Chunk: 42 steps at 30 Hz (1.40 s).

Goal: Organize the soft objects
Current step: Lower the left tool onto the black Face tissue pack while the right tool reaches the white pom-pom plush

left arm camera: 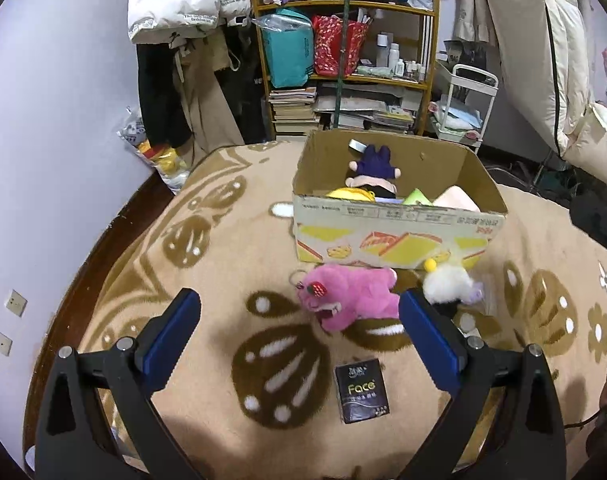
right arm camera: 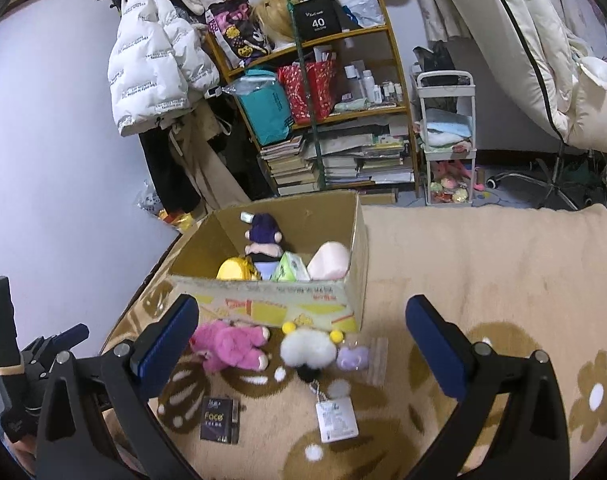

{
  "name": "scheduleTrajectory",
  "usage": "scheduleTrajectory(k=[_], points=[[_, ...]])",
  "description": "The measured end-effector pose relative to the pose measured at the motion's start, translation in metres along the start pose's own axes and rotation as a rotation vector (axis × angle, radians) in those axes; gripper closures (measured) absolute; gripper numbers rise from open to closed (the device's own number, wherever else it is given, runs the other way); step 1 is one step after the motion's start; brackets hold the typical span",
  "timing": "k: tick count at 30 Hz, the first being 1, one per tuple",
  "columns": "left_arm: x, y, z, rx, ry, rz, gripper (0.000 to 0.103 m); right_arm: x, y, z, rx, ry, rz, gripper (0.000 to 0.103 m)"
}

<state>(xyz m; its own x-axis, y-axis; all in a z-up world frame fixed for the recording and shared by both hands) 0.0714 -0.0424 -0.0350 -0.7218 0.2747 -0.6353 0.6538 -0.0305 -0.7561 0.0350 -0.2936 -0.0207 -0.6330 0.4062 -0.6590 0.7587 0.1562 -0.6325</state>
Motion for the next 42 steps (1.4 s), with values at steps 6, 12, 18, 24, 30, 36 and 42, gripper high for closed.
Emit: scheduleTrajectory(k=[6, 12, 18, 24, 30, 36, 42], points=[[0.005, 0.016, 0.002, 0.032, -0.005, -0.039, 0.005, 0.011, 0.011, 0.000, 0.025, -0.021, -0.040, 0.000], [0.012, 0.048, 0.007, 0.045, -0.012, -0.134, 0.005, 0.017, 0.035, 0.002, 0.047, -0.039, -0.092, 0.000], [0.018, 0.079, 0.014, 0.067, -0.014, -0.221, 0.005, 0.023, 0.062, 0.005, 0.066, -0.040, -0.158, 0.000], [0.021, 0.099, 0.019, 0.112, -0.030, -0.278, 0.005, 0.028, 0.084, 0.008, 0.080, -0.036, -0.198, 0.000], [0.033, 0.122, 0.020, 0.241, -0.096, -0.380, 0.005, 0.036, 0.108, 0.011, 0.101, -0.044, -0.249, 0.005], [0.040, 0.136, 0.019, 0.248, -0.116, -0.441, 0.006, 0.045, 0.131, 0.018, 0.126, -0.043, -0.311, 0.006], [0.047, 0.141, 0.030, 0.233, -0.077, -0.480, 0.006, 0.051, 0.146, 0.017, 0.110, -0.055, -0.347, 0.010]])
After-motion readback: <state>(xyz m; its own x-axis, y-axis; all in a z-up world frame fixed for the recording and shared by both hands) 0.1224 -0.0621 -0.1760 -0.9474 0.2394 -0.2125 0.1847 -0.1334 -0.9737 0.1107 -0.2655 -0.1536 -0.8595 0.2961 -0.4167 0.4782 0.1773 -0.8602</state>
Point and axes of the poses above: each gripper's, at about its wrist camera, not at the fingertips, and y roughly the way its jaws point, z to its right, x to its underside, the point moved 1 cm from there along y, roughly the way its jaws point, and after that the axes turned 8 degrees about y, right-handed, at the moved point
